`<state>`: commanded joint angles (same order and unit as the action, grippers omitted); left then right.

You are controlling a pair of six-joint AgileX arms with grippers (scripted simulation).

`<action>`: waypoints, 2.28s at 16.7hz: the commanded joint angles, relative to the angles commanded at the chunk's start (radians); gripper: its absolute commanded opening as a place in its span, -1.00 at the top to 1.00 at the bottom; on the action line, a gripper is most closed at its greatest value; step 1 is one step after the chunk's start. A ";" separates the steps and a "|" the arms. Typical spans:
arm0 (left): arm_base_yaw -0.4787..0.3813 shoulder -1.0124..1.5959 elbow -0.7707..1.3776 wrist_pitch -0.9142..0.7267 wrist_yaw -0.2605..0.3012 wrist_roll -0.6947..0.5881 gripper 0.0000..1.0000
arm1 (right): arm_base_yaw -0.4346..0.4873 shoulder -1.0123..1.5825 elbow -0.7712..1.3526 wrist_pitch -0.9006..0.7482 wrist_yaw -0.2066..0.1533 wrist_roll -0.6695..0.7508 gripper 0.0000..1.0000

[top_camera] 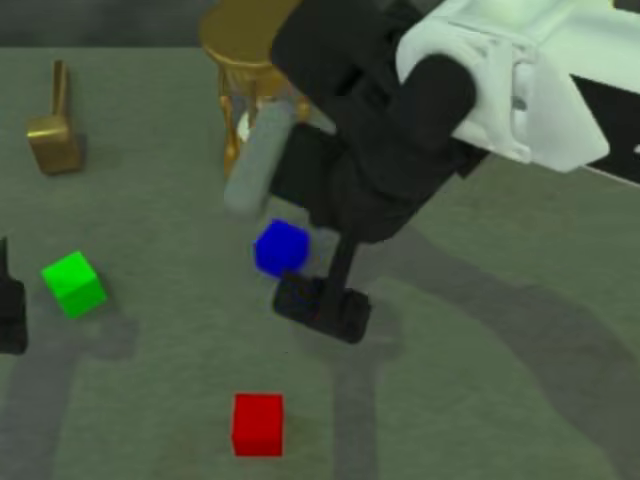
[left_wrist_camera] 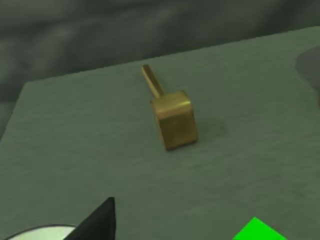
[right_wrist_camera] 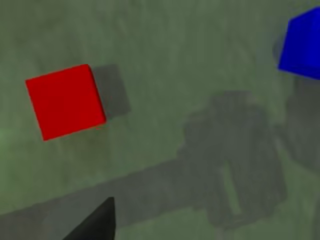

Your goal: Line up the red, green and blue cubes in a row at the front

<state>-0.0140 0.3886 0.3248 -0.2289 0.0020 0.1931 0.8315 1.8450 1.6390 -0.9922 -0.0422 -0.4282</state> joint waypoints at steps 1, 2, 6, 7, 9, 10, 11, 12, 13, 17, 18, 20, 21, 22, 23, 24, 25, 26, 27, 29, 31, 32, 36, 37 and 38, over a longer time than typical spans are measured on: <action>-0.003 0.088 0.062 -0.045 0.000 0.037 -1.00 | -0.044 -0.098 -0.077 0.053 -0.005 0.023 -1.00; -0.006 0.184 0.125 -0.093 0.001 0.076 -1.00 | -0.091 -0.201 -0.160 0.108 -0.009 0.048 -1.00; -0.017 0.587 0.381 -0.290 0.001 0.236 -1.00 | -0.294 -0.649 -0.542 0.340 -0.022 0.158 -1.00; -0.019 0.682 0.442 -0.338 0.001 0.273 -1.00 | -0.346 -0.764 -0.644 0.398 -0.023 0.186 -1.00; -0.024 0.873 0.569 -0.436 0.001 0.352 -1.00 | -0.445 -0.987 -0.847 0.510 -0.021 0.240 -1.00; -0.026 0.960 0.630 -0.483 0.000 0.390 -1.00 | -0.492 -1.092 -0.944 0.563 -0.019 0.264 -1.00; -0.028 1.036 0.685 -0.525 0.000 0.424 -1.00 | -0.536 -1.192 -1.036 0.615 -0.015 0.287 -1.00; -0.030 1.113 0.742 -0.568 0.000 0.459 -1.00 | -0.578 -1.286 -1.124 0.665 -0.011 0.309 -1.00; -0.032 1.185 0.797 -0.607 -0.001 0.492 -1.00 | -0.617 -1.373 -1.207 0.713 -0.005 0.328 -1.00; -0.039 1.427 0.980 -0.732 -0.001 0.600 -1.00 | -0.744 -1.662 -1.477 0.879 0.020 0.390 -1.00; -0.040 1.474 1.015 -0.755 -0.001 0.620 -1.00 | -0.768 -1.718 -1.527 0.913 0.026 0.401 -1.00; -0.042 1.537 1.067 -0.787 -0.001 0.649 -1.00 | -0.804 -1.800 -1.601 0.964 0.036 0.419 -1.00; -0.042 1.557 1.085 -0.797 -0.001 0.659 -1.00 | -0.814 -1.825 -1.623 0.980 0.040 0.424 -1.00; -0.043 1.568 1.095 -0.803 -0.001 0.664 -1.00 | -0.820 -1.840 -1.635 0.989 0.042 0.427 -1.00; -0.043 1.571 1.099 -0.805 -0.001 0.666 -1.00 | -0.821 -1.845 -1.639 0.992 0.042 0.428 -1.00; -0.043 1.571 1.099 -0.805 -0.001 0.666 -1.00 | -0.821 -1.845 -1.639 0.992 0.042 0.428 -1.00; -0.043 1.571 1.099 -0.805 -0.001 0.666 -1.00 | -0.821 -1.845 -1.639 0.992 0.042 0.428 -1.00; -0.043 1.571 1.099 -0.805 -0.001 0.666 -1.00 | -0.821 -1.845 -1.639 0.992 0.042 0.428 -1.00; -0.038 1.575 1.100 -0.806 -0.001 0.667 -1.00 | -0.821 -1.845 -1.639 0.992 0.042 0.428 -1.00; -0.039 1.582 1.090 -0.789 -0.001 0.668 -1.00 | -0.821 -1.845 -1.639 0.992 0.042 0.428 -1.00; -0.040 1.605 1.059 -0.733 -0.001 0.669 -1.00 | -0.821 -1.845 -1.639 0.992 0.042 0.428 -1.00; -0.040 1.622 1.039 -0.695 0.000 0.669 -1.00 | -0.821 -1.845 -1.639 0.992 0.042 0.428 -1.00; -0.041 1.687 0.958 -0.545 0.000 0.669 -1.00 | -0.821 -1.845 -1.639 0.992 0.042 0.428 -1.00; -0.041 1.696 0.947 -0.527 0.000 0.669 -1.00 | -0.821 -1.845 -1.639 0.992 0.042 0.428 -1.00; -0.041 1.700 0.943 -0.520 0.000 0.670 -1.00 | -0.821 -1.845 -1.639 0.992 0.042 0.428 -1.00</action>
<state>-0.0553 2.0890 1.2675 -0.7492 0.0021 0.8627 0.0100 0.0000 0.0000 0.0000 0.0000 0.0000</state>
